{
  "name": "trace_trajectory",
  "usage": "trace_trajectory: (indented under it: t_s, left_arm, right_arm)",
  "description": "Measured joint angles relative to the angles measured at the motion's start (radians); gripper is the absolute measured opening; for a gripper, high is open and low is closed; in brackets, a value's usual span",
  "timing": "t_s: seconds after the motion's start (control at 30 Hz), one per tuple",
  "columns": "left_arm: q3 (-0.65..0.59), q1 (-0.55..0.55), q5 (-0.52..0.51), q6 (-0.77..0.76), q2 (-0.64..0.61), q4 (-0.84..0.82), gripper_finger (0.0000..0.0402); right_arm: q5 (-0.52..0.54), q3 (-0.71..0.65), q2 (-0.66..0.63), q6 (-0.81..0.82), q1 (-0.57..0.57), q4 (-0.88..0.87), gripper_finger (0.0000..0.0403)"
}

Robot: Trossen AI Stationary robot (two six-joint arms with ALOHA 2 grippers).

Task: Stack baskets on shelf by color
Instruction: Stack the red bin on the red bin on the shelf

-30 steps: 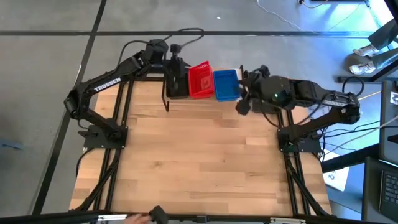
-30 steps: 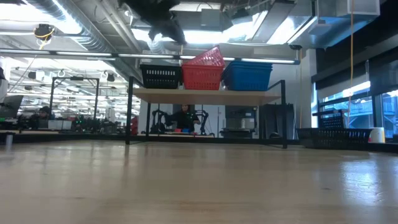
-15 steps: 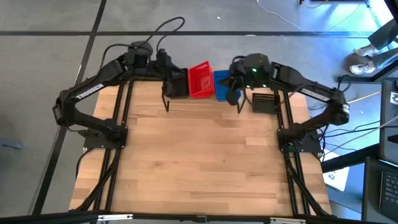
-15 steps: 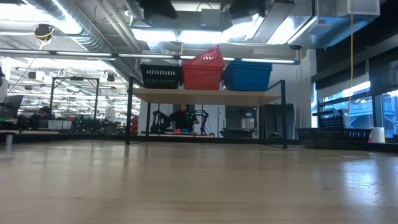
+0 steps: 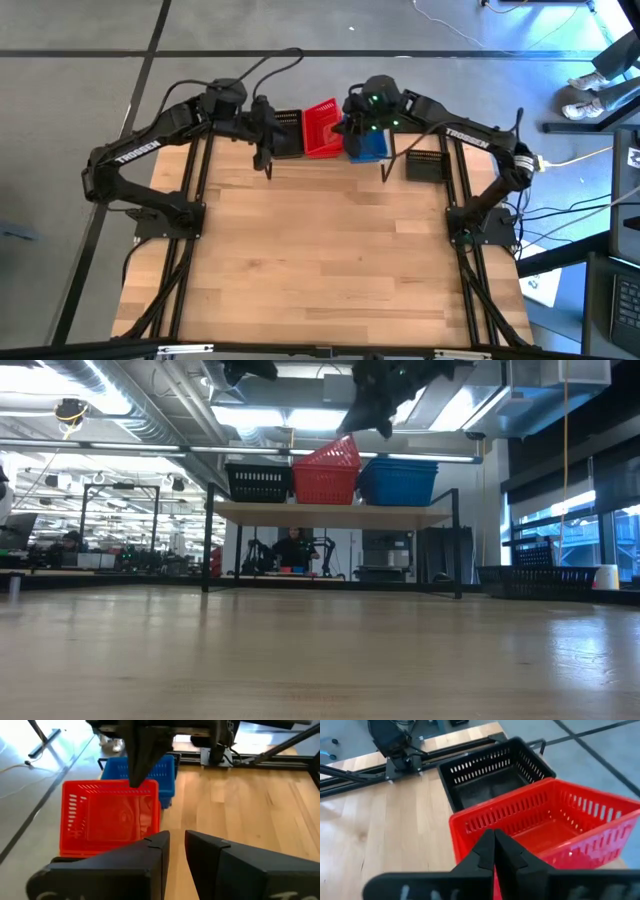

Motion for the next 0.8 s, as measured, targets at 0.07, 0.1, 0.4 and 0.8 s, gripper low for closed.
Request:
trace_trajectory:
  t_s: [0.07,0.1,0.4,0.8]
  left_arm:
    - [0.000,-0.008,0.000,0.000,0.000,-0.010,0.0053]
    - [0.000,-0.012,-0.001,0.000,0.000,-0.013,0.0053]
    - [0.000,-0.025,-0.001,0.000,0.000,-0.012,0.0053]
    - [0.000,-0.021,-0.021,0.035,0.000,-0.012,0.0053]
  right_arm:
    - [-0.006,0.000,0.010,0.000,-0.010,0.000,0.0001]
    - [-0.007,0.000,0.012,-0.001,-0.015,0.000,0.0001]
    - [-0.013,0.011,0.003,-0.017,-0.036,0.013,0.0000]
    - [0.227,0.313,-0.004,0.156,-0.026,-0.236,0.0056]
